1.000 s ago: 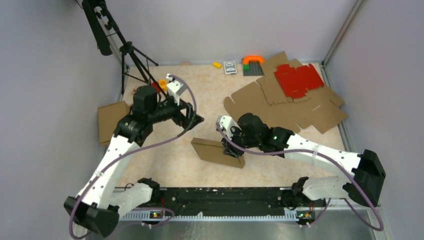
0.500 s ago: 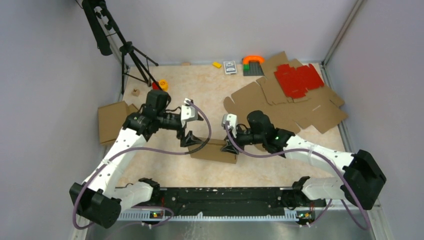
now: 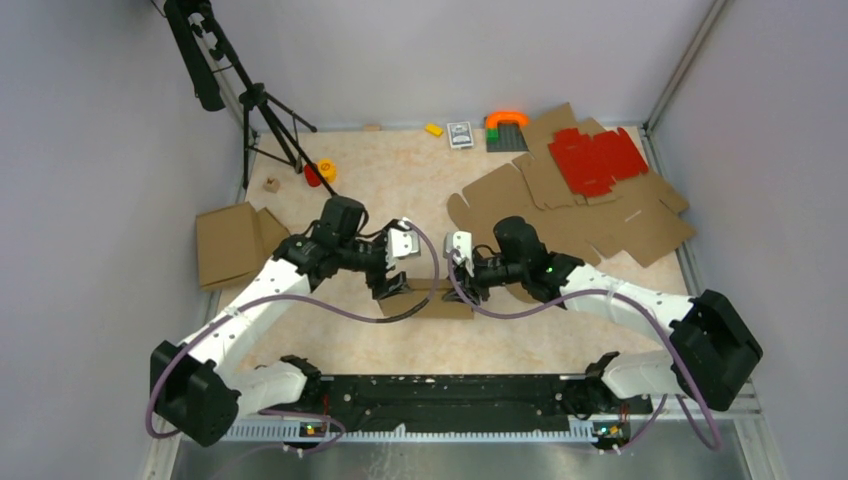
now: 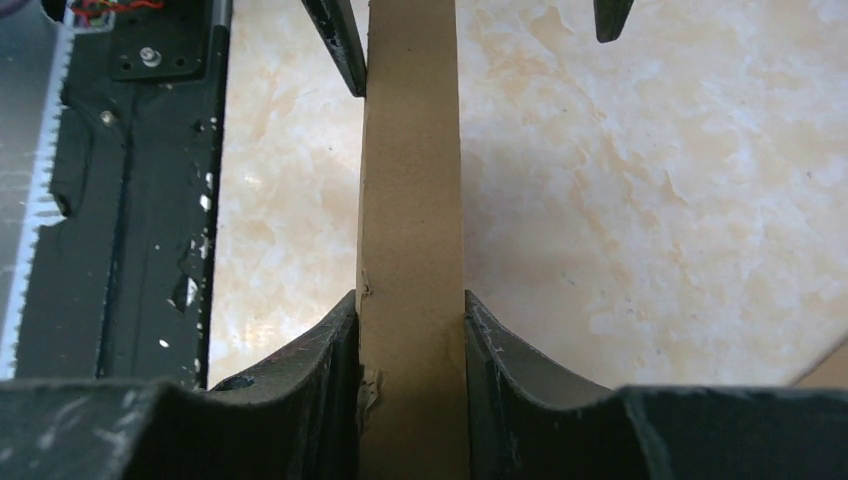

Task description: Fold the paper box

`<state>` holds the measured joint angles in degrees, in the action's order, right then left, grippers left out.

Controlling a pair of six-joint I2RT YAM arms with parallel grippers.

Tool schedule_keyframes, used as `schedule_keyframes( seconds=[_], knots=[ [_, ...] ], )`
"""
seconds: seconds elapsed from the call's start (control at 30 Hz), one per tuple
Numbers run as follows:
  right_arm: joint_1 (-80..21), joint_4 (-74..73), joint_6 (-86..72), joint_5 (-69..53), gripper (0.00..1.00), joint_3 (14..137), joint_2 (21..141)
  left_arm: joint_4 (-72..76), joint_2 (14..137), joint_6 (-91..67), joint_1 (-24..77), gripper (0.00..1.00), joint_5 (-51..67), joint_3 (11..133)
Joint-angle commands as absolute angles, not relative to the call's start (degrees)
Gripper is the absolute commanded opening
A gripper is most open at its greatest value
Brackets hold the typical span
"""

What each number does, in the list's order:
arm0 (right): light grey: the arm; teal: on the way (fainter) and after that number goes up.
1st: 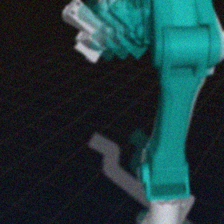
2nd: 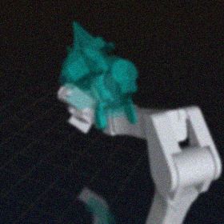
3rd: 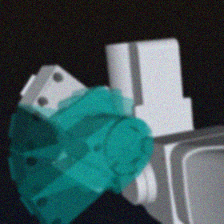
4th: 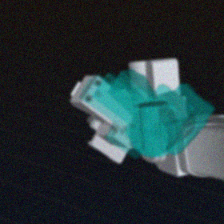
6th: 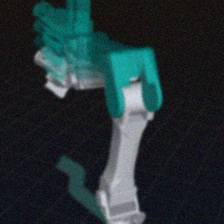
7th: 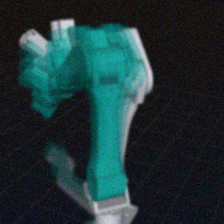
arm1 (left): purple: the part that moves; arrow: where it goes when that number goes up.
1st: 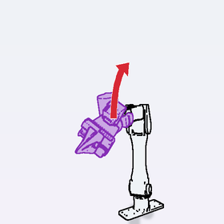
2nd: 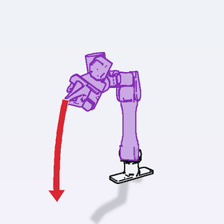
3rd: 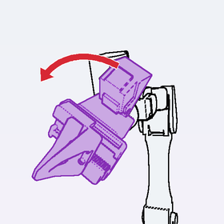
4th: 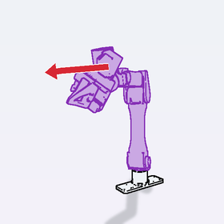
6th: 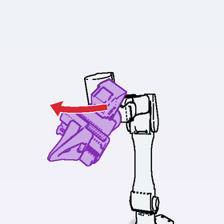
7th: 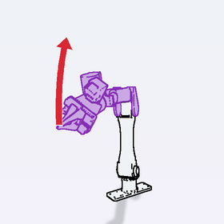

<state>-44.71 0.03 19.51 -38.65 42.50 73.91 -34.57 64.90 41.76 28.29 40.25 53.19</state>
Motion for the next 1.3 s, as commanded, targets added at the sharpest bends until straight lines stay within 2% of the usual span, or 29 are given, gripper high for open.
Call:
schedule_keyframes(
  seconds=[0.0,0.1,0.2,0.27,0.3,0.37,0.4,0.57,0.73,0.93,1.1,1.27],
  knots=[
    [-44.7,1.2,24.5,-39.1,0.33,45.1,73.6,-32.1,66.6,41.6,28.9,0.77,37.4,53.7],
    [-44.0,1.3,28.5,-40.8,0.34,44.6,74.3,-32.0,65.3,41.6,30.3,0.76,35.3,52.6],
    [-43.0,1.6,31.6,-42.0,0.33,44.9,76.1,-31.5,64.1,40.7,31.8,0.69,33.3,51.2],
    [-42.3,-0.6,32.8,-42.5,0.33,47.1,77.8,-31.3,64.4,40.5,33.2,0.69,33.4,50.5],
    [-42.0,-2.0,33.3,-42.7,0.33,48.5,78.6,-31.2,64.8,40.3,33.8,0.72,33.3,50.5],
    [-41.8,-3.2,34.3,-42.9,0.33,49.9,79.7,-31.1,65.3,39.8,34.5,0.86,32.6,50.7],
    [-41.7,-3.0,34.5,-43.1,0.33,50.1,80.0,-31.1,65.4,39.6,34.5,0.89,32.6,50.9],
    [-40.8,-2.8,35.6,-43.2,0.32,50.7,81.3,-31.4,62.8,39.6,34.5,0.93,35.9,50.6],
    [-39.0,-4.7,37.6,-46.1,0.3,51.8,81.9,-29.2,65.8,38.0,35.1,0.88,25.7,49.2],
    [-37.2,-8.8,40.8,-48.6,0.32,54.6,83.4,-26.9,68.6,37.0,35.1,0.85,26.9,49.0],
    [-37.2,-10.2,42.1,-49.1,0.32,55.7,84.7,-24.9,70.6,37.1,35.1,0.73,27.1,49.6],
    [-36.5,-10.1,43.1,-49.9,0.31,55.7,85.5,-26.5,73.6,37.5,35.1,0.67,28.5,50.8]
  ],
)
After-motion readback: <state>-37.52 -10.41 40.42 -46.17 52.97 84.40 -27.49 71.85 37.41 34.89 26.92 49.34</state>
